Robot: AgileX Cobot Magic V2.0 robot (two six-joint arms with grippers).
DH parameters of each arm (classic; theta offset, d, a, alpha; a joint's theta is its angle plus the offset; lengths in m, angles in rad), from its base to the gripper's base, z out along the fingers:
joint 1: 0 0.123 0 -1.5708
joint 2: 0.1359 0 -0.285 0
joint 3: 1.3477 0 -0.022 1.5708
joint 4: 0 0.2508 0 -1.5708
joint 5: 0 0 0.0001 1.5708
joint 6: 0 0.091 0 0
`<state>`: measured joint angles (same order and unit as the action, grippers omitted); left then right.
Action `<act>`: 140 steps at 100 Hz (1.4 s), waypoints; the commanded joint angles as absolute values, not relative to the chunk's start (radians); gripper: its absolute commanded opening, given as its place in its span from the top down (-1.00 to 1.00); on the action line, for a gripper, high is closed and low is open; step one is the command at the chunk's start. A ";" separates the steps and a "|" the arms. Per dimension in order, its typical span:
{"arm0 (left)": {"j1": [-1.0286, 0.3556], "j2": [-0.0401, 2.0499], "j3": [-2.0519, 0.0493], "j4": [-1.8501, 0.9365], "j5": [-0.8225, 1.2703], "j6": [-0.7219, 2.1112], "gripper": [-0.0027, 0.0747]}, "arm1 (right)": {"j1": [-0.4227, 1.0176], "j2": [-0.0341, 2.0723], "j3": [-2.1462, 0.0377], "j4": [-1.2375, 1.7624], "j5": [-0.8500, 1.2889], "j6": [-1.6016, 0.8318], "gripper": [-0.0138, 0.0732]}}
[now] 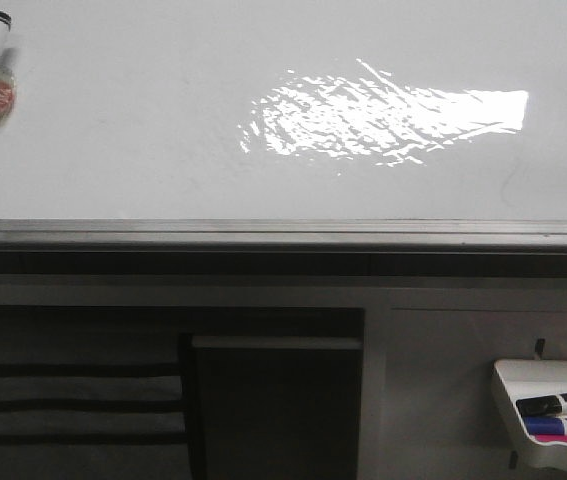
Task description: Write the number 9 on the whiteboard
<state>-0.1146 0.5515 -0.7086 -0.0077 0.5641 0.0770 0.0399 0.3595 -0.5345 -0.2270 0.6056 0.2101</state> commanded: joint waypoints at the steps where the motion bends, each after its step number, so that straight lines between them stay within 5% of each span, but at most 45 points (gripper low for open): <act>1: -0.113 0.561 -0.738 -0.008 0.493 0.074 -0.46 | 0.034 0.379 -0.567 -0.254 0.545 0.200 -0.62; 9: -0.113 0.561 -0.738 -0.009 0.493 0.074 -0.64 | 0.034 0.379 -0.567 -0.254 0.545 0.200 -0.71; 69: -0.113 0.598 -0.724 -0.017 0.378 0.074 -0.61 | 0.034 0.379 -0.567 -0.245 0.452 0.200 -0.71; 140: -0.192 1.207 -0.724 0.000 -0.033 0.074 -0.61 | 0.034 0.379 -0.565 -0.231 0.450 0.200 -0.71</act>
